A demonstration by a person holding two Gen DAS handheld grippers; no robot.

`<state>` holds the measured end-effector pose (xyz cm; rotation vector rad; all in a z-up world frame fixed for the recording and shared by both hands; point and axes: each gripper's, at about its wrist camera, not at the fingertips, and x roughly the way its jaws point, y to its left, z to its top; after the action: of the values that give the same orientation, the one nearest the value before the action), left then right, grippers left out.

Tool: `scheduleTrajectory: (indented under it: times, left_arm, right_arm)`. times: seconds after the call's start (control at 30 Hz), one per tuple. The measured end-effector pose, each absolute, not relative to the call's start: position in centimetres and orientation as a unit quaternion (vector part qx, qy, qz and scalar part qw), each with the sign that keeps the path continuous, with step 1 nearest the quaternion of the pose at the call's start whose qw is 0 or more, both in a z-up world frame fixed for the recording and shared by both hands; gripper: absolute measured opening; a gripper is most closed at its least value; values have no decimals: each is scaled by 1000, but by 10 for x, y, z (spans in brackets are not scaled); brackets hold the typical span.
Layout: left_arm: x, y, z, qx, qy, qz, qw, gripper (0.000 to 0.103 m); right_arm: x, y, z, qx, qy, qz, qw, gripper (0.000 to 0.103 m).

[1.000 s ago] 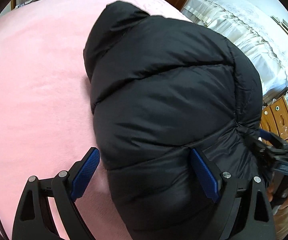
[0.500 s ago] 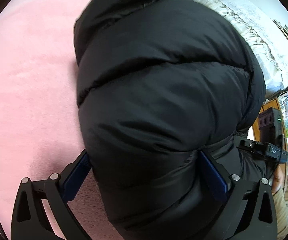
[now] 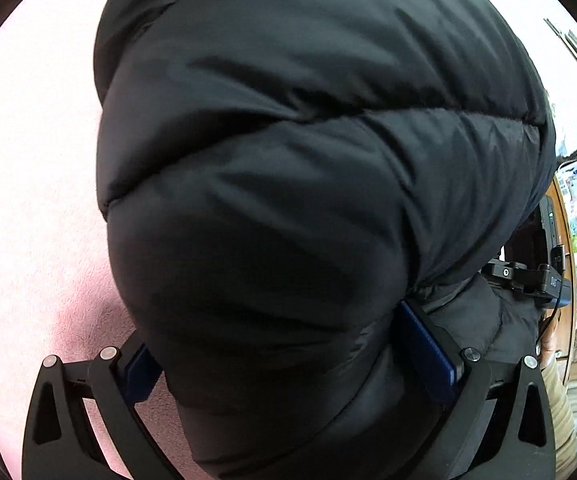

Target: Fold large clothes

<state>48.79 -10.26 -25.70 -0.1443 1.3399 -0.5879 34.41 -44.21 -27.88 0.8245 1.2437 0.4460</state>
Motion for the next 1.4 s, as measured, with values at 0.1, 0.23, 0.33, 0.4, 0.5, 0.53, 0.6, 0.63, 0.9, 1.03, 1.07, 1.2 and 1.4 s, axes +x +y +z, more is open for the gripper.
scheduleTrajectory:
  times: [0.1,0.23,0.33,0.4,0.5,0.53,0.6,0.63,0.9,1.03,1.07,1.2,1.4]
  left_arm:
    - [486,-107,-246,-58,600,-278,747,83]
    - [481,-109,-227,-34,582,-288,759,55]
    - [475,-105,-206,-18,565,-298,769,44]
    - [472,-99,-189,-10,556,-298,776,44]
    - [469,-74,-158,-6,540,-300,786,44]
    - [470,-62,-144,-2,535,-301,790,44]
    - [471,-37,-111,12,517,-298,802,44]
    - [471,-25,-98,17,508,-294,809,44]
    - [523,97,-5,58,465,-239,851,44]
    - [574,164,-6,60,464,-206,860,44]
    - [586,176,-12,59,465,-202,860,44]
    - [644,223,-58,60,485,-173,855,44]
    - [722,307,-171,-30,528,-89,844,53]
  right_arm:
    - [340,-439,-274,378,553,211,712,93]
    - [322,-439,-262,390,528,225,720,75]
    - [306,-436,-243,391,510,221,733,63]
    - [295,-426,-223,386,501,227,740,59]
    - [280,-401,-192,365,490,241,754,56]
    - [276,-391,-179,358,486,249,758,56]
    - [273,-369,-151,347,476,261,765,54]
    - [273,-353,-131,341,468,269,770,54]
    - [323,-230,-32,297,433,327,786,54]
    - [366,-151,-23,283,423,370,777,54]
    - [372,-138,-25,275,422,377,777,54]
    - [428,-57,-61,245,439,386,774,54]
    - [489,-8,-183,259,509,333,751,54]
